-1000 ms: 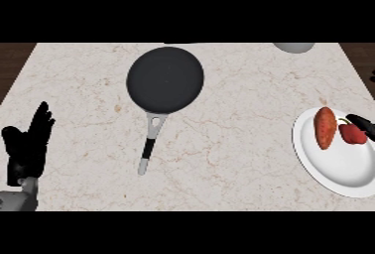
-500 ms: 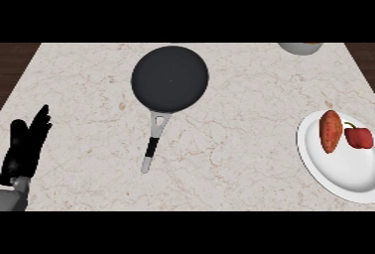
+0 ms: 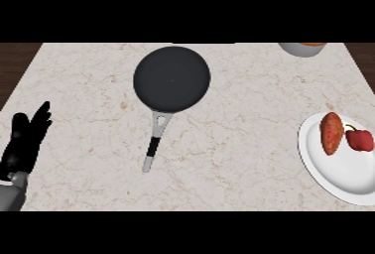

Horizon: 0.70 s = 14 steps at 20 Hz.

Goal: Pick the bell pepper from the plate and place it in the pan

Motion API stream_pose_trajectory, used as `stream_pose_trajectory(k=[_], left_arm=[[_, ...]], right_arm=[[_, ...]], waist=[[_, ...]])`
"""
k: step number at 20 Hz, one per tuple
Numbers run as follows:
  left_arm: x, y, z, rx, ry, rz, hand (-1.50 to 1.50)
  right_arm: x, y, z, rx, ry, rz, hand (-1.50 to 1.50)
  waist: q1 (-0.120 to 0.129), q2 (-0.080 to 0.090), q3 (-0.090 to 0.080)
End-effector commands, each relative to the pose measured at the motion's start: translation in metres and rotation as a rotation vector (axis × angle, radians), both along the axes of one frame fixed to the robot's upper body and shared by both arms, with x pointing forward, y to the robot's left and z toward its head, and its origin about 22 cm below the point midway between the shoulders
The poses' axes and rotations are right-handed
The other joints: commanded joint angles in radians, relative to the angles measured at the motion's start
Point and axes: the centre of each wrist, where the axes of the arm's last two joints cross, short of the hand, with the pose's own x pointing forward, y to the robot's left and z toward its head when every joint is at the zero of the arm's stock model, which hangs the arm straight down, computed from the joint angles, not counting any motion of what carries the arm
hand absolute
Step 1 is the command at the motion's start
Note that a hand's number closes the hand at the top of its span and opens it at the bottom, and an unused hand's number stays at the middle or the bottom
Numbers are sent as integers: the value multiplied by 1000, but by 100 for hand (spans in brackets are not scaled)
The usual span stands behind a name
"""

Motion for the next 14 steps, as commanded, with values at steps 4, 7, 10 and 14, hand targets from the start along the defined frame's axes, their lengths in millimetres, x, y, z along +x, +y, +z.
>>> stream_pose_trajectory(k=[4, 7, 10, 14], left_arm=[[-3, -2, -2, -14, 7, 1, 0], [1, -2, -8, 2, -11, -4, 0], [13, 0, 5, -10, -10, -10, 0], [8, -7, 7, 9, -10, -18, 0]], right_arm=[[23, 30, 52, -376, 252, -62, -150], [32, 44, 45, -511, 337, -92, -150], [50, 81, 33, -571, 369, -100, -150], [41, 70, -2, -632, 494, -84, -150]], waist=[[10, -3, -2], [14, 3, -1], [11, 3, 0], [6, 0, 2]])
